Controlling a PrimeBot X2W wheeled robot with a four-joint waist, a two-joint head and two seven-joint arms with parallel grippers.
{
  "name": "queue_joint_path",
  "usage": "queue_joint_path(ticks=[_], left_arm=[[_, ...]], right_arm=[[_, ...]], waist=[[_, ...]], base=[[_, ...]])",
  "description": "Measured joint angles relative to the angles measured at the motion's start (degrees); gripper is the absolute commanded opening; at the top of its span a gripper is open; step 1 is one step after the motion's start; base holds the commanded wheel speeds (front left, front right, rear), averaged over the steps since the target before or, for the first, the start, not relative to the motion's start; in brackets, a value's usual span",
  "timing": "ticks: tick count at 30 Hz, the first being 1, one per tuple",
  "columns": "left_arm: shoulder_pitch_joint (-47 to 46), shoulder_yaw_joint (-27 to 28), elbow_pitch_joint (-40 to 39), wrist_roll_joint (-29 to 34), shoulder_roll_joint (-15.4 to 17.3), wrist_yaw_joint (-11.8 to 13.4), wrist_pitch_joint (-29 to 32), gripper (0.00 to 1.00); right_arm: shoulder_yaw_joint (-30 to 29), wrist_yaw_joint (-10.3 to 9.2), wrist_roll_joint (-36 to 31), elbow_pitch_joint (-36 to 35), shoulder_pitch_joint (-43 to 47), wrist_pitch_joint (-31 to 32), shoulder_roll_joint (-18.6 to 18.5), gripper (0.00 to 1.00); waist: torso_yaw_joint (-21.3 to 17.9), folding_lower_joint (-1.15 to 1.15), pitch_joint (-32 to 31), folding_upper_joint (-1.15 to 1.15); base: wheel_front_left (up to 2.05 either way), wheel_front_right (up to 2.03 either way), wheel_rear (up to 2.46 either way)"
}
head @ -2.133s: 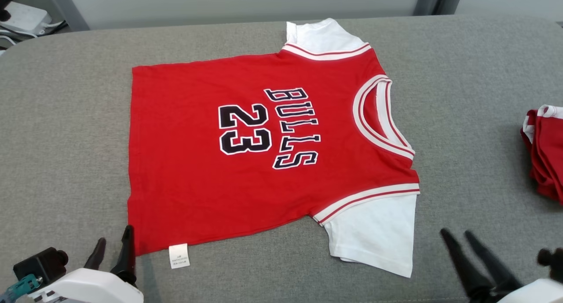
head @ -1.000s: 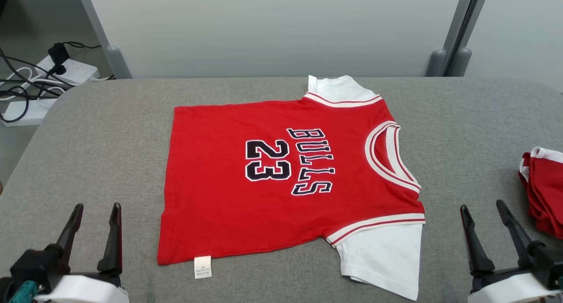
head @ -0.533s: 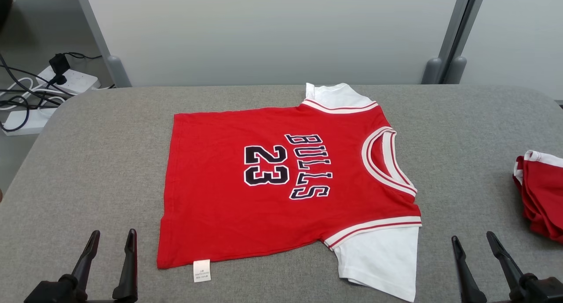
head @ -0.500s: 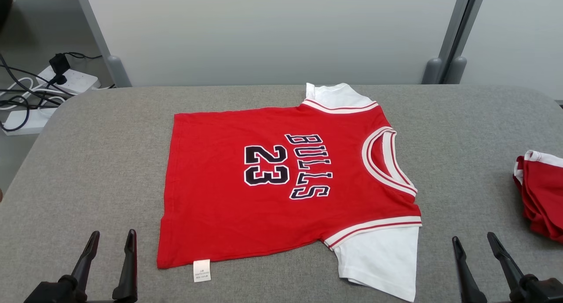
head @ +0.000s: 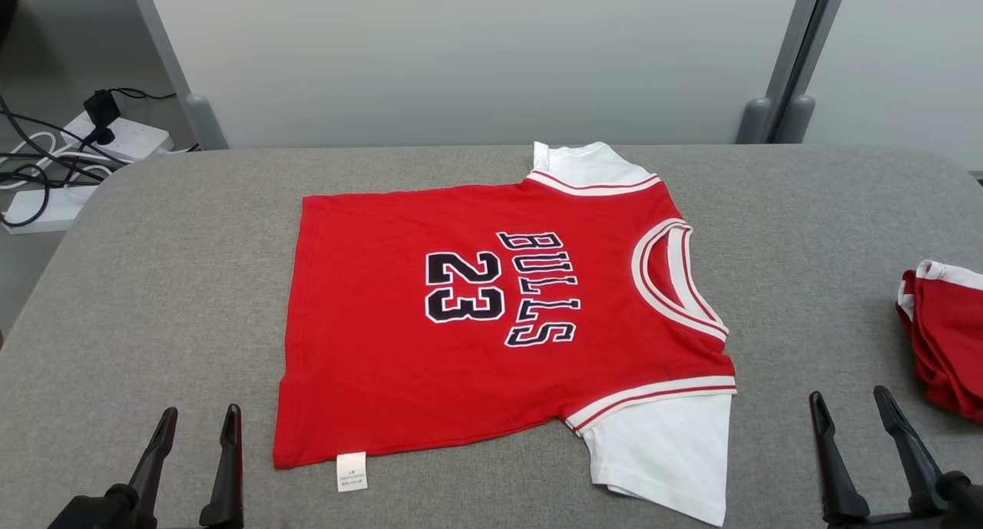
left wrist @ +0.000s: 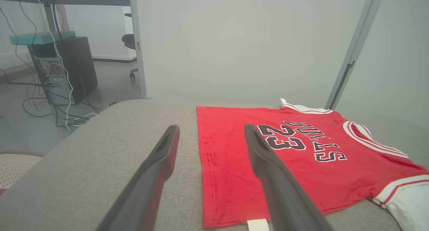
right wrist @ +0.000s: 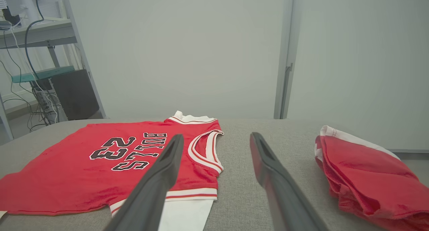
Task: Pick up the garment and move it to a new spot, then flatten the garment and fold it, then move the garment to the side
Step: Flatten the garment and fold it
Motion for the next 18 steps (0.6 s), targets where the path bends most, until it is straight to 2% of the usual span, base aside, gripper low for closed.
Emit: queue_joint_path(ticks=[18], left_arm=[[0.0,0.0,1.0,-0.1,-0.5,-0.5,0.0,1.00]], right_arm=[[0.9,-0.01,0.5,-0.7,0.5,0.2,0.4,1.00]], waist=[[0.3,0.00,0.0,0.00]], base=[[0.00,0.00,0.00]])
